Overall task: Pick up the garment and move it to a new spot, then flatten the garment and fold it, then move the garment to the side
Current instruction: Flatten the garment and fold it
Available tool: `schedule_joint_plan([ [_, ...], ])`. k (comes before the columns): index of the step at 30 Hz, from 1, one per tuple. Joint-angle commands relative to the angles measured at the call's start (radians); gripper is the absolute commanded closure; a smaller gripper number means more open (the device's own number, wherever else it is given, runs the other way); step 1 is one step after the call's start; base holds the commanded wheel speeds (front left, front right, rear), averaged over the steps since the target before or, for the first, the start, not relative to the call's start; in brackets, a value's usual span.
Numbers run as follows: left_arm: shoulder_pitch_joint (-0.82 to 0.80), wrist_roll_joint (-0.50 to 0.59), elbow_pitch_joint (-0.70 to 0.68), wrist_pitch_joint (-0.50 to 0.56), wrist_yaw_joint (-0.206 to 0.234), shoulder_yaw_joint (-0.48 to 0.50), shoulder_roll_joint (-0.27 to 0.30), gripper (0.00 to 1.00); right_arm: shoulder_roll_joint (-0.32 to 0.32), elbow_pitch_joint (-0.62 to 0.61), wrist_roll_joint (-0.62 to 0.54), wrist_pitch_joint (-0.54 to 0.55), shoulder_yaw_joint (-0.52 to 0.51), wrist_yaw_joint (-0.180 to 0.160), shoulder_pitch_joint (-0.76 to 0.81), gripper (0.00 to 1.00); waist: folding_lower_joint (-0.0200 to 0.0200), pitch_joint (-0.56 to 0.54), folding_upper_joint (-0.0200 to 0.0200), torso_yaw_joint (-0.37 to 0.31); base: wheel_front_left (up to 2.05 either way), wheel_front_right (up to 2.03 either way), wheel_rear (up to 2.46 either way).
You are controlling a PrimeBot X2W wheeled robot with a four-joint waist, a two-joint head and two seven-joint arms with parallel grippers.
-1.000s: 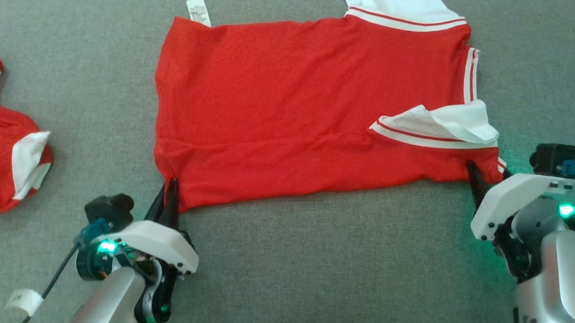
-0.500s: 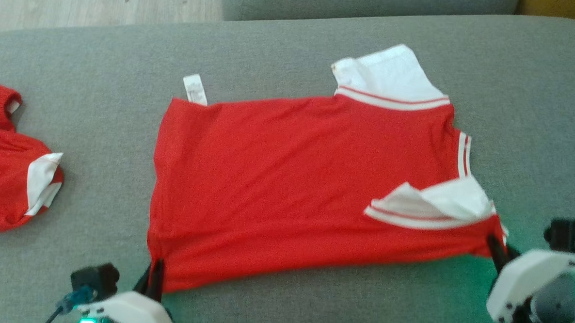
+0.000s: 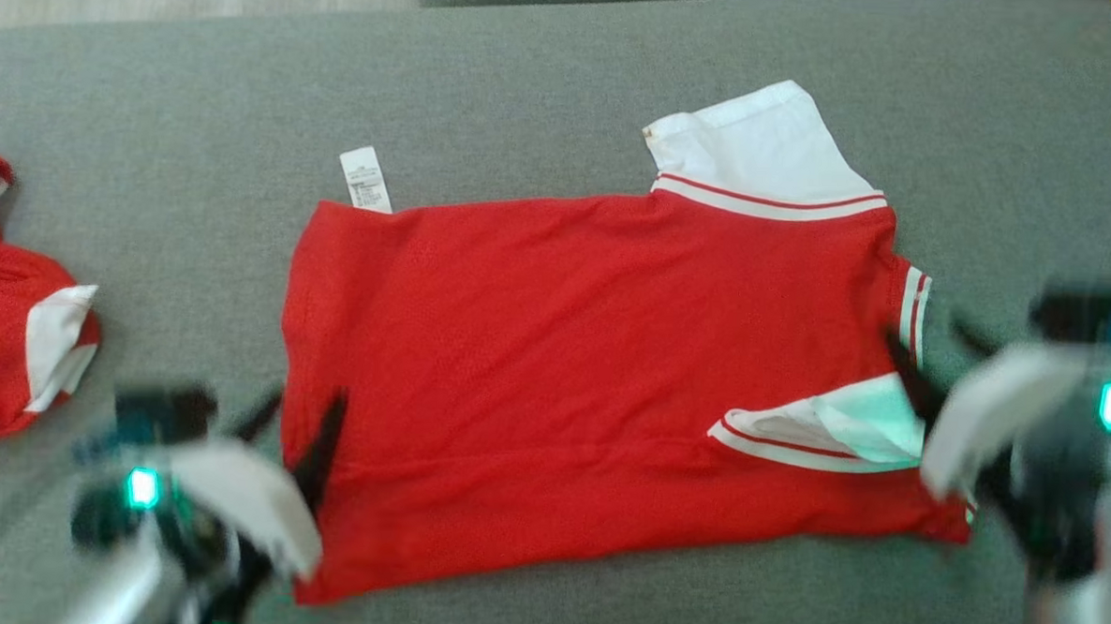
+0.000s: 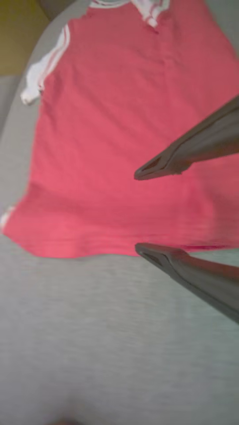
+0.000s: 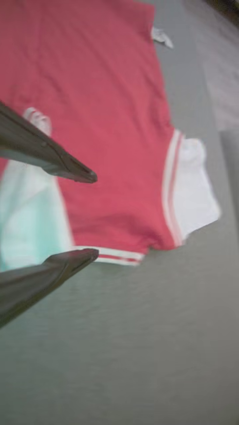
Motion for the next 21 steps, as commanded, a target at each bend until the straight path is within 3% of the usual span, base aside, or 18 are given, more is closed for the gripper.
schedule_joint_plan([
  [1,-0.130,-0.012,-0.022,0.038,-0.037,0.053,0.049,0.00,-0.052,-0.023,0.022,0.022,0.050,0.008,-0.129,0.00,-0.0001,0.016,0.0000,-0.009,0.00,0.00,0.00],
  [5,-0.316,-0.063,0.076,0.146,-0.138,0.073,0.094,0.00,-0.109,0.094,0.087,0.054,0.158,0.008,-0.360,0.00,-0.0001,0.050,0.0000,-0.032,0.00,0.00,0.00],
  [9,-0.463,-0.077,0.199,0.235,-0.193,0.072,0.123,0.00,-0.120,0.242,0.134,0.023,0.250,0.008,-0.556,0.00,-0.0001,0.082,0.0000,-0.055,0.00,0.00,0.00],
  [21,-0.606,-0.050,0.389,0.295,-0.217,0.035,0.101,0.00,-0.110,0.499,0.191,-0.123,0.396,0.008,-0.813,0.00,-0.0001,0.171,0.0000,-0.096,0.00,0.00,0.00],
])
